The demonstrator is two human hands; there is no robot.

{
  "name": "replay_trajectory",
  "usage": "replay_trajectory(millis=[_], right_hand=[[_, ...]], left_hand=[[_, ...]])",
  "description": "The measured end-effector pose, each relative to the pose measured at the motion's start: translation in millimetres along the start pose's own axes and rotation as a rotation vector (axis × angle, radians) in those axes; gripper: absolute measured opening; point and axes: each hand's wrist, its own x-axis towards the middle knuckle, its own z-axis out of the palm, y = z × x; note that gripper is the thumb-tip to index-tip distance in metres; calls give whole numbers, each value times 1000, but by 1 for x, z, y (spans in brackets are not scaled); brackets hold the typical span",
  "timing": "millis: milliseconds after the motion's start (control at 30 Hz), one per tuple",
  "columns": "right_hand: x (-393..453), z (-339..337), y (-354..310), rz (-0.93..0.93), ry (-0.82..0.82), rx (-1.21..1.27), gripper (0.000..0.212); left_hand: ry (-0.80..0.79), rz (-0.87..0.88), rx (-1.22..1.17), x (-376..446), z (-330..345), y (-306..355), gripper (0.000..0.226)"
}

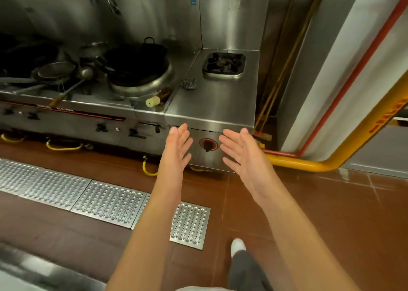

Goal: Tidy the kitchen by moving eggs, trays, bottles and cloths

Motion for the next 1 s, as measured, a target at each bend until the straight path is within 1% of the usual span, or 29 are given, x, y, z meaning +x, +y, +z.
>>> replay_trajectory(millis=[67, 233, 333, 400, 500, 633, 800, 900, 1000], right_hand=[[31, 5, -8, 18, -73, 4, 56], [107, 30, -40, 8, -299, 22, 58], [141, 54, -47, 1, -419, 10, 57], [157, 74, -47, 18, -494, -1, 56], [170, 105, -43, 64, -585, -15, 54], [182, 144, -32, 110, -715, -55, 53], [206, 190, -12, 146, -779, -108, 50], [228, 215, -5, 144, -775, -125, 53], [256, 241, -6, 128, -741, -150, 67]], left_hand=[[45, 12, 1, 20, 0, 8, 58], [226, 84, 17, 64, -3, 39, 56], [333, 136, 16, 78, -15, 52, 56], [411, 168, 16, 77, -28, 55, 60], [529, 196, 5, 69, -51, 59, 73], [686, 230, -14, 68, -85, 61, 72], [805, 211, -40, 86, -132, 54, 74], [804, 203, -85, 114, -163, 52, 70], [767, 189, -131, 155, -192, 59, 62]])
